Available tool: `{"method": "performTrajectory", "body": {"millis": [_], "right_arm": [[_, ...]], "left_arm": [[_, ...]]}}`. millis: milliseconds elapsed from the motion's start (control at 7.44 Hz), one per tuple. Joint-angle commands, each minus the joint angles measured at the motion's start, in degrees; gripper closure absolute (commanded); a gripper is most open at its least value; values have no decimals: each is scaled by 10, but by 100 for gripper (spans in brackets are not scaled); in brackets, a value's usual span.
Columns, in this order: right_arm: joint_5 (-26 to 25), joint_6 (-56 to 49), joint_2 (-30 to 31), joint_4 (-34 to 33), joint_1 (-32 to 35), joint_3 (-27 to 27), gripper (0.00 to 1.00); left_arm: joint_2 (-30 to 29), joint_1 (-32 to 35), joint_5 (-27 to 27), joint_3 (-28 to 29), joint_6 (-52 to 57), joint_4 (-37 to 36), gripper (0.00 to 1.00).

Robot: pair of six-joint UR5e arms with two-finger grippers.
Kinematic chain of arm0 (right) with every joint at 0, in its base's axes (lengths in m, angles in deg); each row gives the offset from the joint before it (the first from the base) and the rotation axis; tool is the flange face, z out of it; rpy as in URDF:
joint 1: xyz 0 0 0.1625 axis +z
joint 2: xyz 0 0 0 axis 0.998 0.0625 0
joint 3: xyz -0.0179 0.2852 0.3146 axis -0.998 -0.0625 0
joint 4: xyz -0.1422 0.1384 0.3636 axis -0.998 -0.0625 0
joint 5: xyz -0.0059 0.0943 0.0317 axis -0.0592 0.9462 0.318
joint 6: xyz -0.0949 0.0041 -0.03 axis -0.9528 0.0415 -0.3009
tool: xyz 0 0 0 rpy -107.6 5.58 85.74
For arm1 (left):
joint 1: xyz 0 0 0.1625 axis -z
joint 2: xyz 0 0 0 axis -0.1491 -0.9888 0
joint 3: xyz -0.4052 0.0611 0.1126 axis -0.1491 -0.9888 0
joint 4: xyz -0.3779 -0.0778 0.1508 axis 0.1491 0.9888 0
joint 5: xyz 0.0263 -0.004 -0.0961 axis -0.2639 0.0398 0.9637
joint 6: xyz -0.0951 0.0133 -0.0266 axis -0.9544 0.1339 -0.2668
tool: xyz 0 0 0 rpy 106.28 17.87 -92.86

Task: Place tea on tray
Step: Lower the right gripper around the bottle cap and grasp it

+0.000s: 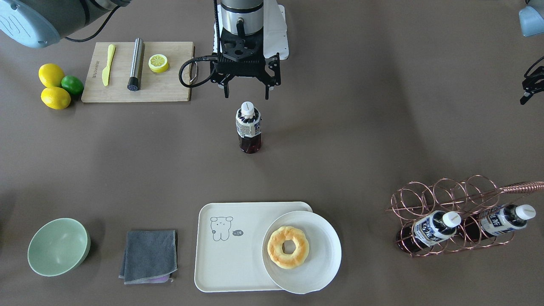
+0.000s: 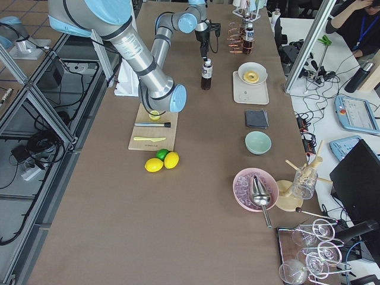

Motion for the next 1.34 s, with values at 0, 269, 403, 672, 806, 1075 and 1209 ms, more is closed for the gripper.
{"method": "performTrajectory", "body": {"millis": [0,269,403,672,806,1075,1209], "right_arm": [[-2,-6,3,2,-1,-9,2],[-5,-5,6,15,-5,-9,4],[-9,-4,16,30,-12,-9,7],[-15,-4,19,32,-15,-9,12],[-16,-4,20,32,-16,-9,15],[-18,-6,21,33,-16,-9,19],[-27,-7,21,33,-16,-11,19]], "left_arm": [[-1,0,0,-1,0,0,0],[-2,0,0,-1,0,0,0],[-3,0,0,-1,0,0,0],[-2,0,0,-1,0,0,0],[-2,0,0,0,0,0,0],[-2,0,0,0,1,1,0],[-2,0,0,0,2,1,0]]}}
